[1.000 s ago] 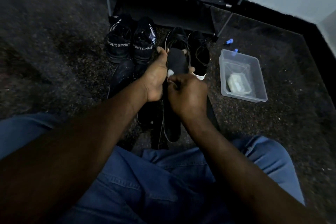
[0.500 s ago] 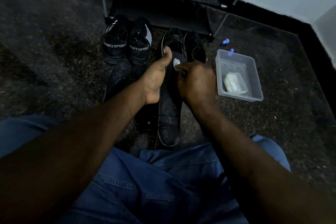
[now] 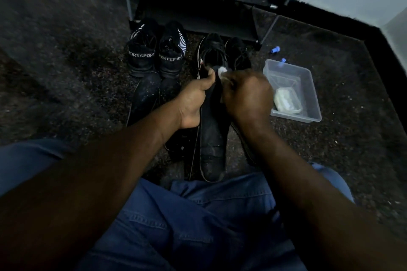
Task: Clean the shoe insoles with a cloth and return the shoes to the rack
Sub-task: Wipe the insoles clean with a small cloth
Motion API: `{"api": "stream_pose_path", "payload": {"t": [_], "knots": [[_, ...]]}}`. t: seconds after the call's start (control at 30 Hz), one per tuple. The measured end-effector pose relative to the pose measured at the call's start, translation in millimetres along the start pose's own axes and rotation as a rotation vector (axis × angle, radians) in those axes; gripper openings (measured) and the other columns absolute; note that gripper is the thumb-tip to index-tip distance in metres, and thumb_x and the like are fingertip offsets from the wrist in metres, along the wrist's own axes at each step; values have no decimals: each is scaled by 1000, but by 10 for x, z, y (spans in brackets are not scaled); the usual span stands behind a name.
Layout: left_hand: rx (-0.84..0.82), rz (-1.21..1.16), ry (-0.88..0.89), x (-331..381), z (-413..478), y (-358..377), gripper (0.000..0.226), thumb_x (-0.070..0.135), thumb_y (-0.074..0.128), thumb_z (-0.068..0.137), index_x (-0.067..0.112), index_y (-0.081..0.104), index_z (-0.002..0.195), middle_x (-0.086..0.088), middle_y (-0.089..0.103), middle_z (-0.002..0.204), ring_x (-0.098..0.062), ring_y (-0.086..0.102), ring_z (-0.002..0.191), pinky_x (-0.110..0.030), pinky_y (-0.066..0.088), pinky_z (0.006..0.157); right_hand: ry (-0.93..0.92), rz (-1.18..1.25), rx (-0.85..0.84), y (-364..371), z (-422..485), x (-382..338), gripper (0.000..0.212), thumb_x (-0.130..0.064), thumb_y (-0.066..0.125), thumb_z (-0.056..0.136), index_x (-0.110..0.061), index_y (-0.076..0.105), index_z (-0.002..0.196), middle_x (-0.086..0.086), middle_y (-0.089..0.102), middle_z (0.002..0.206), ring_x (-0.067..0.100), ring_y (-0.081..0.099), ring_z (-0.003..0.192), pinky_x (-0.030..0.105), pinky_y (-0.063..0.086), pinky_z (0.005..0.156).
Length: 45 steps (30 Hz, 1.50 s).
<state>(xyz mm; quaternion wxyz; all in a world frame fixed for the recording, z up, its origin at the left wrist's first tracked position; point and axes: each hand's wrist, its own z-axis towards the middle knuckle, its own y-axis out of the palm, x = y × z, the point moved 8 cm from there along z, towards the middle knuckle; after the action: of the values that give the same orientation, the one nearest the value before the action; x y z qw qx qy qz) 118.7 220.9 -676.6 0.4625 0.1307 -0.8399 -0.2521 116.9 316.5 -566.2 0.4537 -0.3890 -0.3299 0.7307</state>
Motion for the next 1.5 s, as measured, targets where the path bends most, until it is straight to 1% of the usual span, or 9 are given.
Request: {"api": "stream_pose_path", "payload": {"t": [0.27,0.37,0.57,0.67,0.77,1.0,1.2,1.4,1.5], "knots": [[8,-68,34,80,48,-24,70,60,32,107,5,62,138,-13,66,138,-32,62,129,-47,47,111,-132,42,-50,39,-295,89,18,-25,66,91,-19,80,101,10,71,89,34,64,83,41,53,71],[-18,-64,23,63,59,-19,73,59,27,108,4,72,123,-16,68,133,-34,62,128,-50,42,116,-97,146,-74,50,-473,185,19,-24,69,88,-22,81,103,5,76,94,30,68,88,40,54,77],[-90,-157,65,144,23,10,72,57,26,108,2,51,146,-14,60,146,-34,57,135,-50,45,113,507,838,-167,277,-671,563,11,-21,75,89,-29,79,96,-4,79,93,16,73,88,49,60,86],[-128,-186,89,186,2,40,72,57,24,109,4,44,152,-14,56,150,-32,55,138,-52,43,115,590,993,-272,328,-768,487,14,-6,71,94,-18,77,92,-1,75,83,12,63,73,33,54,72],[-153,-195,91,207,-17,58,73,59,23,108,5,43,153,-13,54,152,-31,52,141,-49,41,117,623,1086,-340,404,-850,373,17,-3,67,97,-17,75,91,6,71,81,20,58,74,36,51,73],[-187,-70,16,97,-62,145,70,58,37,106,3,54,145,-19,60,140,-34,64,116,-44,51,103,802,1093,-108,348,-732,510,9,-7,71,94,-13,77,92,7,72,78,20,61,72,36,51,70],[-186,-69,-19,3,-99,200,72,56,29,108,0,50,148,-16,57,149,-30,52,140,-45,39,119,689,859,-76,255,-573,559,9,-31,73,85,-27,79,92,-3,79,90,23,76,90,54,61,85],[-82,-53,31,158,-126,112,57,51,38,108,6,63,132,-11,71,113,-22,71,90,-32,61,79,651,754,160,-121,-580,587,5,-19,70,93,-22,74,93,-9,75,83,7,69,76,42,61,78],[-106,-66,14,126,-120,113,61,53,39,107,7,58,142,-14,68,132,-30,68,114,-41,56,98,570,776,94,-112,-519,436,8,-13,70,90,-22,71,92,-8,73,85,9,67,78,45,59,80]]}}
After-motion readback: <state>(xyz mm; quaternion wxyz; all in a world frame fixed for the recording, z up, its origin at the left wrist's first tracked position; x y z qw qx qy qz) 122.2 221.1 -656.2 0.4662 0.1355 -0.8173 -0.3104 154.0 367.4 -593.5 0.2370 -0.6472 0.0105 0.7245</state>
